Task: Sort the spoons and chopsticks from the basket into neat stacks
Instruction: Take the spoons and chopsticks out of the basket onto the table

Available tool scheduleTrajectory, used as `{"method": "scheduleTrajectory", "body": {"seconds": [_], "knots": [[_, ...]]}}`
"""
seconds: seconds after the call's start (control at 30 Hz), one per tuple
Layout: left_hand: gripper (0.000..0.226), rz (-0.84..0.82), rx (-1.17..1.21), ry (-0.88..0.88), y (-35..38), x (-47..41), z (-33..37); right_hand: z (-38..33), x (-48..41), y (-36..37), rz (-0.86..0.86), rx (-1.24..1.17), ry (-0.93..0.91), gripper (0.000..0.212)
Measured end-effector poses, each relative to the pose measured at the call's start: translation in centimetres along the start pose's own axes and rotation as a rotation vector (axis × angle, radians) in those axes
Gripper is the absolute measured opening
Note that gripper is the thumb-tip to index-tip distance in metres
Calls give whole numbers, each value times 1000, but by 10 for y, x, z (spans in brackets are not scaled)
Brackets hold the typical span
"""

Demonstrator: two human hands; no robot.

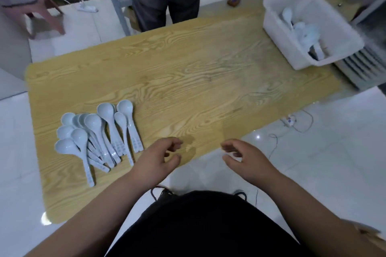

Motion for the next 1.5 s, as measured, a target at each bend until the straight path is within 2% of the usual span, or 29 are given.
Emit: {"method": "scheduleTrajectory", "body": {"seconds": [0.27, 0.4, 0.73, 1.07, 1.33, 1.5], "knots": [[33, -32, -110, 136, 93, -45, 160, 89, 74, -126, 95, -61, -12, 26], [33, -89, -115, 155, 146, -54, 217, 122, 96, -186, 162, -99, -27, 23], [35, -194, -126, 209, 209, -87, 278, 146, 86, -301, 319, -187, -32, 21], [36, -269, -102, 328, 227, -216, 353, 160, 54, -379, 406, -147, 19, 21], [32, -157, -67, 302, 229, -300, 404, 181, 14, -428, 279, -50, 23, 25], [32, -43, -65, 173, 236, -327, 415, 173, -43, -487, 153, -7, -70, 23]]}}
Point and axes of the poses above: each hand's wrist, its own x-axis away from the middle knuckle, its own y-axis out of the palm, z = x × y, the point moved 8 cm from there along -x, towards the middle knuckle, and after that the axes turned 13 degrees about -x, right-handed, at the moved point
